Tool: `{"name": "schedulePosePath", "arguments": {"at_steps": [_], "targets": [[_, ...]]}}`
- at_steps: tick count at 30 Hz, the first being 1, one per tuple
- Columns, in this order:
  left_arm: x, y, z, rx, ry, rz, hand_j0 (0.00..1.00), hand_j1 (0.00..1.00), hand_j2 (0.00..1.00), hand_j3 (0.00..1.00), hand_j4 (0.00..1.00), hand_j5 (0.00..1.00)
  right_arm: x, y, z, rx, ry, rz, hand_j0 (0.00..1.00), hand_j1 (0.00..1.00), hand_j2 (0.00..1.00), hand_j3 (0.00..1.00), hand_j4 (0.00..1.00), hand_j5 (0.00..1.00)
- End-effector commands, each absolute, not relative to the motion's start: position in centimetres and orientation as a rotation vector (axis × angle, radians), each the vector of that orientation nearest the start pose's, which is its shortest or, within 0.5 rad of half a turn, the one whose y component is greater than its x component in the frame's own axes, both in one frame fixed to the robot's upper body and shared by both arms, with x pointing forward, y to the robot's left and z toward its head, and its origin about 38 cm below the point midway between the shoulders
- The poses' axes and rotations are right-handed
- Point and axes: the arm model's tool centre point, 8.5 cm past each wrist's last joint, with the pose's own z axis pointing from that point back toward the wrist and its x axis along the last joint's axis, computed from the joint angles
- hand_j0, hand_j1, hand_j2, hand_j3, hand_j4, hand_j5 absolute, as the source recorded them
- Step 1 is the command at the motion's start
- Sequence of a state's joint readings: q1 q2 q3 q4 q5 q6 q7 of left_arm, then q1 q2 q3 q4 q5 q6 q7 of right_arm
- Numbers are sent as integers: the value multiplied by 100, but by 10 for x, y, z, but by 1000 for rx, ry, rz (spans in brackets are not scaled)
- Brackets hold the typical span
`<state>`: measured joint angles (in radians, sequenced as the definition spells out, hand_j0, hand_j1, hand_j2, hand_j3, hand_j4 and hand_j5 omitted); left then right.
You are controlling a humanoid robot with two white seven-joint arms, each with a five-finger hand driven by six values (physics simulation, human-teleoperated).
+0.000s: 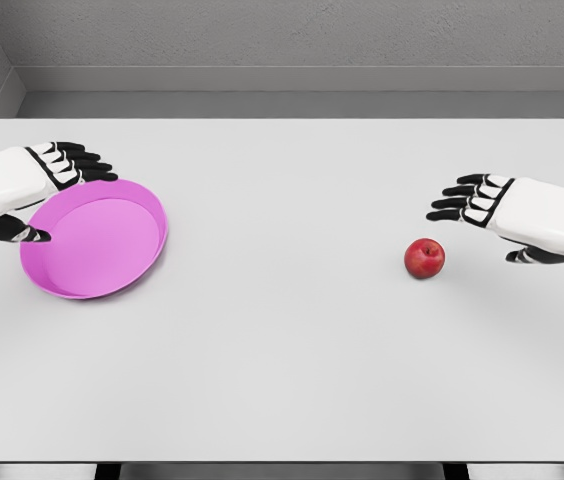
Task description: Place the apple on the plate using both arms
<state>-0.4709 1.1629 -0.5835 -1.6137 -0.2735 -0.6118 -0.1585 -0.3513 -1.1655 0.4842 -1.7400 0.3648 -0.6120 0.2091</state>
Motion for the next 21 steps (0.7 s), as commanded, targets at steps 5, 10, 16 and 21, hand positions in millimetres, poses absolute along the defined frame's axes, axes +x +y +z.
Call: {"name": "schedulePosePath", "arguments": {"at_steps": [5,10,16,21], "targets": [[378,371,258,526,-1591,-1937,100,100,100,100,100,100,355,-342,244,660,2159,-2843,100,100,100,100,100,100],[378,372,257,526,-1589,-1938,100,100,100,100,100,100,356,-339,242,656,2169,-2832,100,100,100,100,100,100],[378,371,257,525,-1587,-1940,100,100,100,100,100,100,368,-322,221,594,2045,-2952,100,100,100,100,100,100],[378,372,257,524,-1586,-1939,100,100,100,100,100,100,377,-313,205,606,1968,-2980,100,100,100,100,100,100]]}}
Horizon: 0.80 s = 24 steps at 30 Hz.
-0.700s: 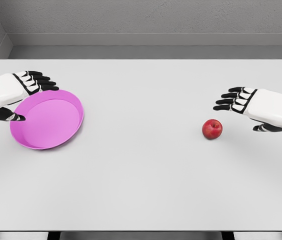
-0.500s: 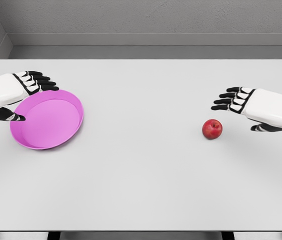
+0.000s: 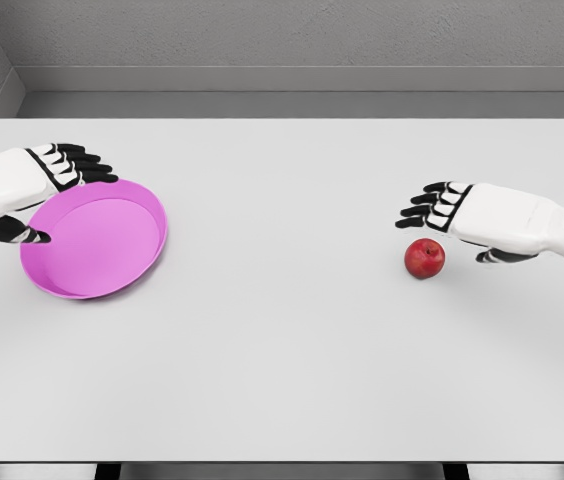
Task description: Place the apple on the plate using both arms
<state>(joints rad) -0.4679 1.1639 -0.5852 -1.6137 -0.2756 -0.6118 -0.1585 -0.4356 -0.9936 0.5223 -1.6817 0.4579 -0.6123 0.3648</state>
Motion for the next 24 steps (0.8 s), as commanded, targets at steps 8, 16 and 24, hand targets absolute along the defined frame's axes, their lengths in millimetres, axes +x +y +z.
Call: {"name": "schedulePosePath", "arguments": {"at_steps": [8,16,24], "targets": [[378,371,257,524,-1588,-1939,100,100,100,100,100,100,380,-302,186,581,1894,-3013,100,100,100,100,100,100],[378,371,256,522,-1585,-1941,100,100,100,100,100,100,390,-302,172,611,1863,-3049,100,100,100,100,100,100],[378,371,256,522,-1585,-1941,100,100,100,100,100,100,391,-296,167,594,1859,-3048,100,100,100,100,100,100]]}}
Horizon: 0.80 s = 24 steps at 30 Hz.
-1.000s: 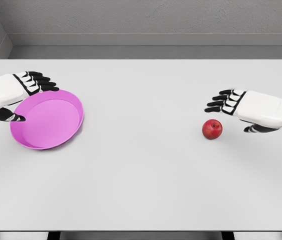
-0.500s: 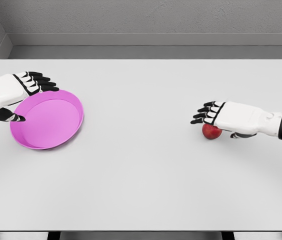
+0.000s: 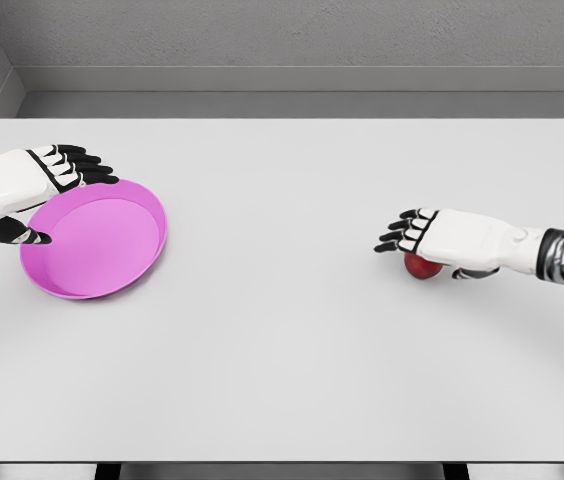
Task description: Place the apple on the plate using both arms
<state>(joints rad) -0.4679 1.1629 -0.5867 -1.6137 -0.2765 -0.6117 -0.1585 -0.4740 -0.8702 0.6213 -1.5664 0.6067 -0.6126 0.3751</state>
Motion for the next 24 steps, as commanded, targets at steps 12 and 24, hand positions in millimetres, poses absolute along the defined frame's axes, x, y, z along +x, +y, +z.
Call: {"name": "schedulePosePath", "arguments": {"at_steps": [12,24], "targets": [[377,371,255,520,-1584,-1941,100,100,100,100,100,100,398,-299,159,619,1838,-3079,91,91,91,91,91,91],[378,372,256,523,-1584,-1941,100,100,100,100,100,100,397,-300,158,630,1811,-3084,72,72,72,72,72,72]]}}
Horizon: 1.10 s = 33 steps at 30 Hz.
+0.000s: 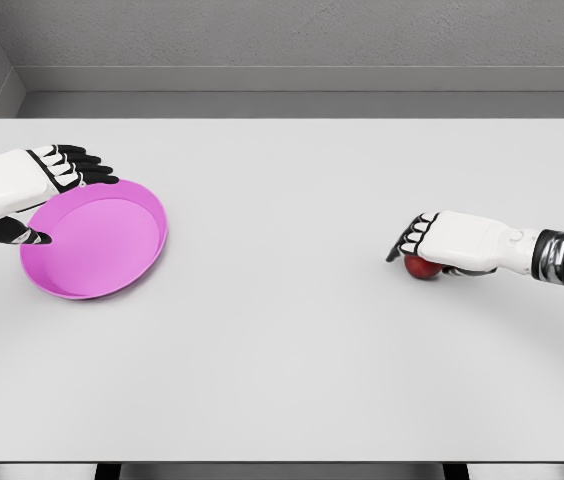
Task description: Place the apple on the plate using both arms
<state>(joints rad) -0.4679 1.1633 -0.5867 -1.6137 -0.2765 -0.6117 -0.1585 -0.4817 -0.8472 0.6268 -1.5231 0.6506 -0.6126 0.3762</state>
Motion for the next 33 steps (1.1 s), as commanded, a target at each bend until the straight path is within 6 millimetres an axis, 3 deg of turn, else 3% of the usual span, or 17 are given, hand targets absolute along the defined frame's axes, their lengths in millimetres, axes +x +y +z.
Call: {"name": "schedulePosePath", "arguments": {"at_steps": [1,17,33], "targets": [[378,371,256,522,-1585,-1941,100,100,100,100,100,100,397,-300,158,630,1811,-3084,72,72,72,72,72,72],[377,371,256,521,-1586,-1941,100,100,100,100,100,100,396,-300,153,609,1772,-3113,56,56,56,56,56,56],[377,371,260,530,-1588,-1948,100,100,100,100,100,100,395,-287,171,613,1806,-3036,47,47,47,47,47,47]]}}
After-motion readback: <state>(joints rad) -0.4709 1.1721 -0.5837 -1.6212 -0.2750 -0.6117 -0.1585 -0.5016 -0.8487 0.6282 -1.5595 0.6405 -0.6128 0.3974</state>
